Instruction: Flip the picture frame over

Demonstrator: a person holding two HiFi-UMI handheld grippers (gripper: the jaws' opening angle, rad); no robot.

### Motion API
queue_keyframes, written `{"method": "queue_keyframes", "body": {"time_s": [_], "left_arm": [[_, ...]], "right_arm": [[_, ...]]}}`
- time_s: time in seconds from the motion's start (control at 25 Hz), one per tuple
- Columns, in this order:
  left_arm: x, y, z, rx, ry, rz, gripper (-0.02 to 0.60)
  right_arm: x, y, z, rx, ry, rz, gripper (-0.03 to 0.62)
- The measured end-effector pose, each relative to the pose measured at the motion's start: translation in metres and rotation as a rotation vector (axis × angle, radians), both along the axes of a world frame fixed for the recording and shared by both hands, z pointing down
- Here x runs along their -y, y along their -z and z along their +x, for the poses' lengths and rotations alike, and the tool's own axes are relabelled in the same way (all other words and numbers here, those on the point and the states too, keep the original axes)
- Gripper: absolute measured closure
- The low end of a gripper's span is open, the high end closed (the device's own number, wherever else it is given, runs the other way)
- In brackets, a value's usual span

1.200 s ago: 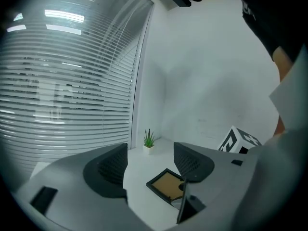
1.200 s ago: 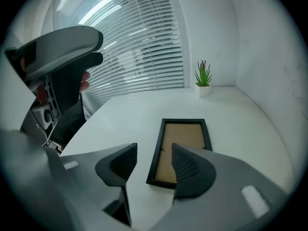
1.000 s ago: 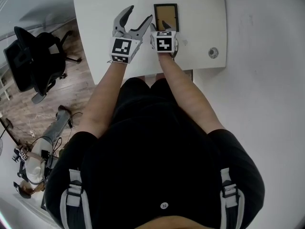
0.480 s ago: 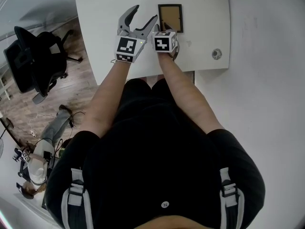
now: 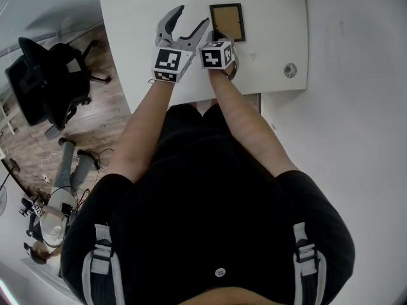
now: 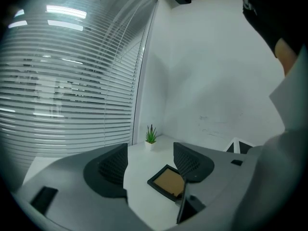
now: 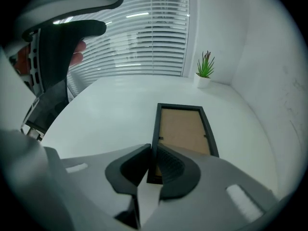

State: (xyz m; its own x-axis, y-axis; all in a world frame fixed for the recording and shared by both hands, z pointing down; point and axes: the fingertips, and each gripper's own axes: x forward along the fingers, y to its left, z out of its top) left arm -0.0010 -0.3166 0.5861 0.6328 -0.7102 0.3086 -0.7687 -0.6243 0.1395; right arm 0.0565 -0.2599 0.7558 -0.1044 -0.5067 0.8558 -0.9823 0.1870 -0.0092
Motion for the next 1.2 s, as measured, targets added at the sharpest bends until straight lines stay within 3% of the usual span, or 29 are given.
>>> {"method": "queue_keyframes", "body": {"time_s": [0.52, 1.0, 1.2], "left_arm": [[-0.008, 0.015, -0.005, 0.003, -0.024, 0.021, 0.288], [-0.021, 0.051, -0.011, -0.003, 0.003, 0.083, 0.302], [-0.029, 0.070, -0.014, -0.006, 0.022, 0.118, 0.308]], "right_arm": [[0.013, 0.041, 0.002, 0.123, -0.020, 0.059, 0.545], [0.011, 0.090, -0.003, 0.194, 0.029, 0.119, 0.545], [0.001, 0.104, -0.011, 0.288, 0.049, 0.111, 0.545]]}}
